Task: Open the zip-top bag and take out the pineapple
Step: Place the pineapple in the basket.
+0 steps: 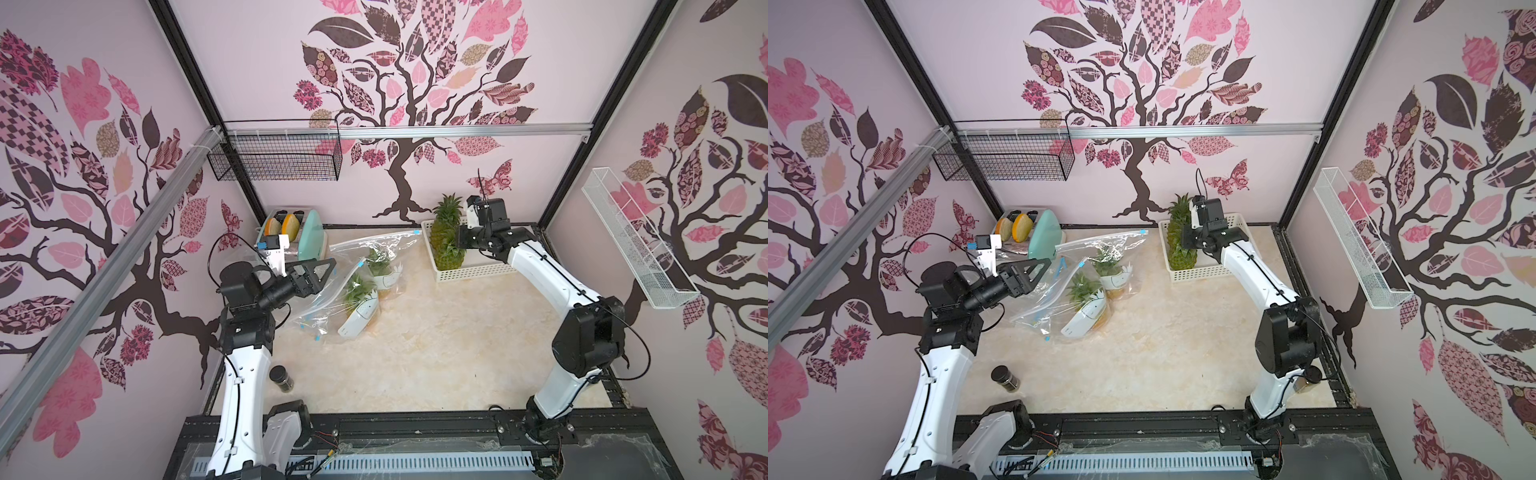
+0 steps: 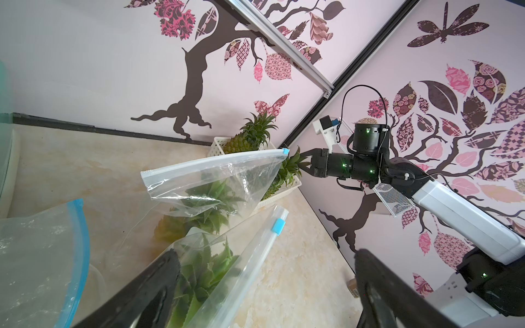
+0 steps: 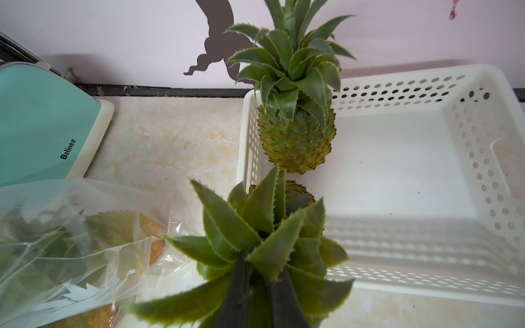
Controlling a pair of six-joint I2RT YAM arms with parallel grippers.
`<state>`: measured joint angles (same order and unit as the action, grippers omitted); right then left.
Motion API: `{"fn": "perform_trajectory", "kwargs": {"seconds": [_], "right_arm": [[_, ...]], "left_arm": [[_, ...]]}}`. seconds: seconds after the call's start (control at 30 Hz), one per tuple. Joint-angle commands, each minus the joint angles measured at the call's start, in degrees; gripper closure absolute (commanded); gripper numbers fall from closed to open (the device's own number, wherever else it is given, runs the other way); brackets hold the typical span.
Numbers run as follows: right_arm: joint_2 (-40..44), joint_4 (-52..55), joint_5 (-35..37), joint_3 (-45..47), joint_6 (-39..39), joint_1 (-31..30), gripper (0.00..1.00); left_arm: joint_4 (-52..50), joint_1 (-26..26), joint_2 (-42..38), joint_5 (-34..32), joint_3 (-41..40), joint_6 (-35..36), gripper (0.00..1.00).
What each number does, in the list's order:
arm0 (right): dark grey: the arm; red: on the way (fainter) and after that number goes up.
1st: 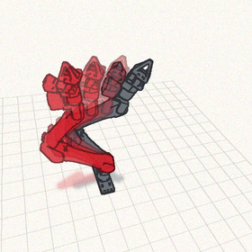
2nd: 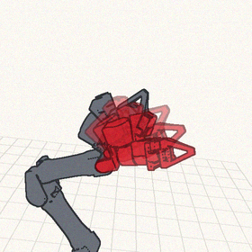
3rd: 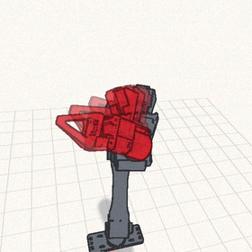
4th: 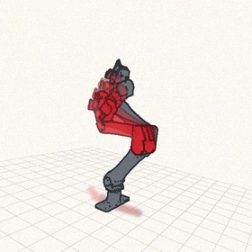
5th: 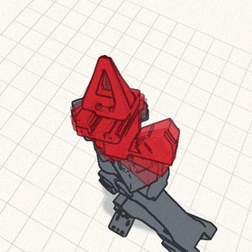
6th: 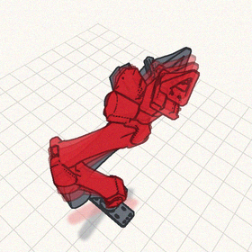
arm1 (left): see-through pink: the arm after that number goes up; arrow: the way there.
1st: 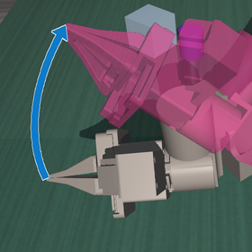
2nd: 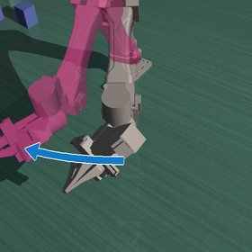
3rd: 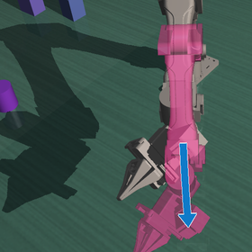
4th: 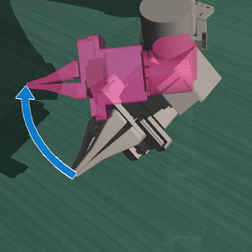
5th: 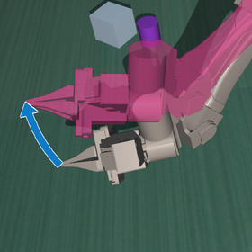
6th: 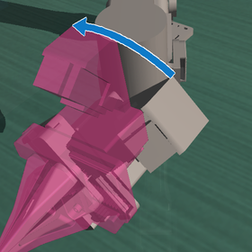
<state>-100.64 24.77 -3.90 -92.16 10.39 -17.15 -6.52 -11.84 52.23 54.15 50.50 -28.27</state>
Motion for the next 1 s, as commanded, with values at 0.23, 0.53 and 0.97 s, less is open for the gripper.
{"fn": "perform_trajectory", "kwargs": {"seconds": [0.23, 0.53, 0.97], "right_arm": [[-1.2, 0.2, -0.3, -2.0, -0.3, -0.9, 1.0], [-9.5, -3.4, -1.5, -3.6, 0.4, -0.5, 0.93], [-0.6, -1.7, 1.7, -4.3, -0.2, -0.4, 0.3]], "left_arm": [[1.9, 0.3, -0.9, 0.0, -0.9, -0.4, 0.02], [0.8, 0.3, -0.6, -0.4, -1.2, 0.5, 0.02], [-0.4, 0.3, 2.1, -0.1, 3.9, 0.4, 0.02]]}}
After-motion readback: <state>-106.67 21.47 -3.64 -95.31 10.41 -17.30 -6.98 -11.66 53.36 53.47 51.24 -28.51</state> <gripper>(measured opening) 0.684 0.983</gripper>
